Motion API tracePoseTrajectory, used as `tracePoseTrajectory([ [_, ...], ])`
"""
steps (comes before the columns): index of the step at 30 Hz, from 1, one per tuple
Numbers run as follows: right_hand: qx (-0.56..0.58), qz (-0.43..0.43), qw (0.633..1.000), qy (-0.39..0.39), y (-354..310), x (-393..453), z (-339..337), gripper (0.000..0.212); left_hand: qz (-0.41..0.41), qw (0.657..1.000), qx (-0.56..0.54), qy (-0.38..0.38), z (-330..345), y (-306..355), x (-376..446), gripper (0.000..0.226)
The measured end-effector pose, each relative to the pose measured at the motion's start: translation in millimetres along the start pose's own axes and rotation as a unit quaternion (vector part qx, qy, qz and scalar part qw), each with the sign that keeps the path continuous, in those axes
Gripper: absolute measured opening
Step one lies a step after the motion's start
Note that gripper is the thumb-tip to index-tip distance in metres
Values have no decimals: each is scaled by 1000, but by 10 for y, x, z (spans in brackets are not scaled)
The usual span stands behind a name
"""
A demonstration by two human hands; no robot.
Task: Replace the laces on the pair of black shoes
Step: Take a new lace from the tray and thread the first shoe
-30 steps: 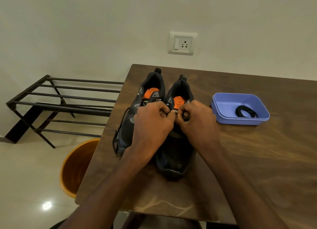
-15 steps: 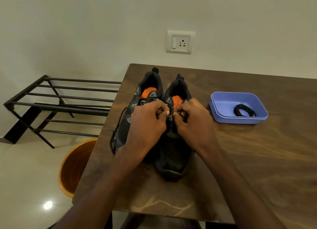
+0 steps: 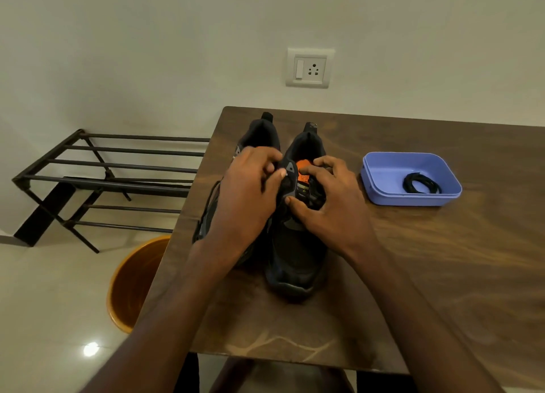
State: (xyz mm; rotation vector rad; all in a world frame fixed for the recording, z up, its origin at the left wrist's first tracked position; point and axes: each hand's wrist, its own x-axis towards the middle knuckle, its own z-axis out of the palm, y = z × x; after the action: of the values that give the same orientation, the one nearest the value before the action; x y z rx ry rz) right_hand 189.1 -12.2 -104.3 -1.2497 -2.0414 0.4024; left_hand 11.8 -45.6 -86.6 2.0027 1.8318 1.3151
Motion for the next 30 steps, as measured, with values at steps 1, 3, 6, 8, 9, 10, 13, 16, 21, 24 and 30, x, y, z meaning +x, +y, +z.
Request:
tracePoseTrajectory([
  [1, 4, 0, 1000, 0, -2, -1, 2, 64, 18, 998, 45, -31, 36, -28, -7, 16],
  [3, 11, 1, 1000, -3, 8, 3, 1, 67, 23, 994, 82, -72, 65, -40, -4, 10],
  [6, 17, 6, 1000, -7, 24, 3, 3, 69, 14, 996, 57, -74, 47, -39, 4, 5],
  [8, 17, 5, 1000, -9, 36, 4, -2, 71, -16, 998, -45, -51, 15, 18, 4, 6],
  [9, 17, 5, 1000, -10, 43, 7, -1, 71, -44, 991, -124, -37, -11, 65, 18, 10],
  [10, 19, 4, 1000, -12, 54, 7, -6, 69, -70, 974, -214, -22, -44, 127, 40, 13],
  [13, 22, 3, 1000, -15, 84, 6, -1, 66, -110, 907, -405, 40, -116, 184, 116, 16],
  [16, 30, 1, 999, -13, 87, 6, 16, 68, -109, 945, -307, 33, -108, 97, 99, 11],
  [21, 34, 0, 999, -10, 75, -2, 9, 67, -19, 998, -51, -33, 25, -21, -19, 14],
  [24, 33, 1, 999, -10, 76, -9, 8, 64, 13, 997, 13, -72, 72, -55, 0, 20],
  [30, 37, 11, 999, -16, 51, -18, 16, 63, 38, 992, 46, -110, 51, -87, -1, 5],
])
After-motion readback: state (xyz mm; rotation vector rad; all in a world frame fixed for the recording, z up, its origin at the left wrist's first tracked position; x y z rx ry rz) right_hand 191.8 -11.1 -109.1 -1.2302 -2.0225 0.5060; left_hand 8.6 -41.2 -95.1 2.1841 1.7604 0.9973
